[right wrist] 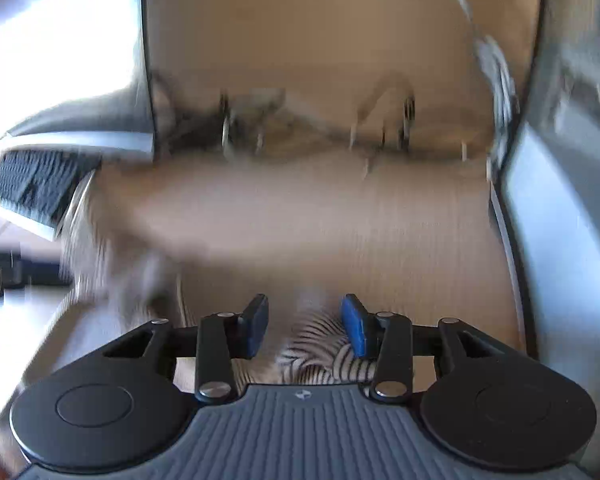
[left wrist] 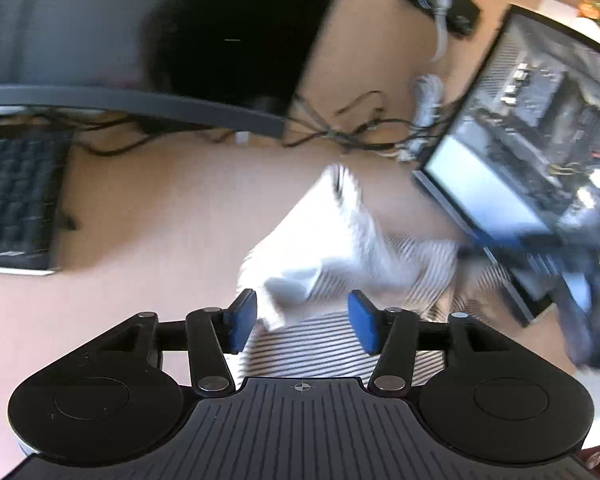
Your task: Fold clothes
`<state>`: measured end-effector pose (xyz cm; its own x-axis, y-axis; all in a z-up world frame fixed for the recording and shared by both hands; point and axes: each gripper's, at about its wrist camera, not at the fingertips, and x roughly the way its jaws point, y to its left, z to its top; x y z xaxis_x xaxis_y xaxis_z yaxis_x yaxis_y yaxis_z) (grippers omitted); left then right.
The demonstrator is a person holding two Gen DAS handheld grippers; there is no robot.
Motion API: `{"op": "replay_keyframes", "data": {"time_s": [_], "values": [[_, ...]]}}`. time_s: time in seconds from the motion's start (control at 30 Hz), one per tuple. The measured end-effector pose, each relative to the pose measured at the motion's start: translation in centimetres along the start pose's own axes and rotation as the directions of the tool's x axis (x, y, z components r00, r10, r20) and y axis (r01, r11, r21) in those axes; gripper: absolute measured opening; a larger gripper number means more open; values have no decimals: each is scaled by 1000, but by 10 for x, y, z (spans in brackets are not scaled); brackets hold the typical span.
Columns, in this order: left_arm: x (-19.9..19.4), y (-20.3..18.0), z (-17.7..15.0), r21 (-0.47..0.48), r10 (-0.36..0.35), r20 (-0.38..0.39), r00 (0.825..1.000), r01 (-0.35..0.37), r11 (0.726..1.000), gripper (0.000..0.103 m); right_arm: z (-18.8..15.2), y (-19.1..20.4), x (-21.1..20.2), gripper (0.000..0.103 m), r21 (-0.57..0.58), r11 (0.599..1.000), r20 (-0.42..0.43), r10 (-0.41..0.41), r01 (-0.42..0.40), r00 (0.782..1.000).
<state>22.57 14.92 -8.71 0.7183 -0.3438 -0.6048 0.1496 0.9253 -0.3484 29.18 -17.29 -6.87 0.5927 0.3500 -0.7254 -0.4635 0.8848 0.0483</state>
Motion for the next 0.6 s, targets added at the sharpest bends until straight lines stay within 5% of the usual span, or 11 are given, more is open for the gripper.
{"op": "replay_keyframes", "data": {"time_s": [0.13,0.23,0.4,0.5,0.53,0.6], "values": [[-32,10,12,-25,-14,63,998,15,1000,65,-38,2,-1,41,41,999,-55,3,0,998],[-37,-6,36,65,-59,102,993,52,997,93,-34,7,0,41,40,999,-41,-14,15,999],[2,-17,72,-7,-132,74,989,133,991,100,-33,9,2,41,13,1000,-20,-20,20,1000],[33,-22,81,5,-61,36,997,61,998,100,-36,12,-2,41,4,1000,-12,-27,27,1000],[42,-24,80,11,-33,23,999,32,999,97,-35,12,-3,41,3,1000,-12,-27,27,1000],[50,-25,76,13,-6,-1,1000,6,1000,41,-33,9,-5,41,3,1000,-12,-19,19,1000]]}}
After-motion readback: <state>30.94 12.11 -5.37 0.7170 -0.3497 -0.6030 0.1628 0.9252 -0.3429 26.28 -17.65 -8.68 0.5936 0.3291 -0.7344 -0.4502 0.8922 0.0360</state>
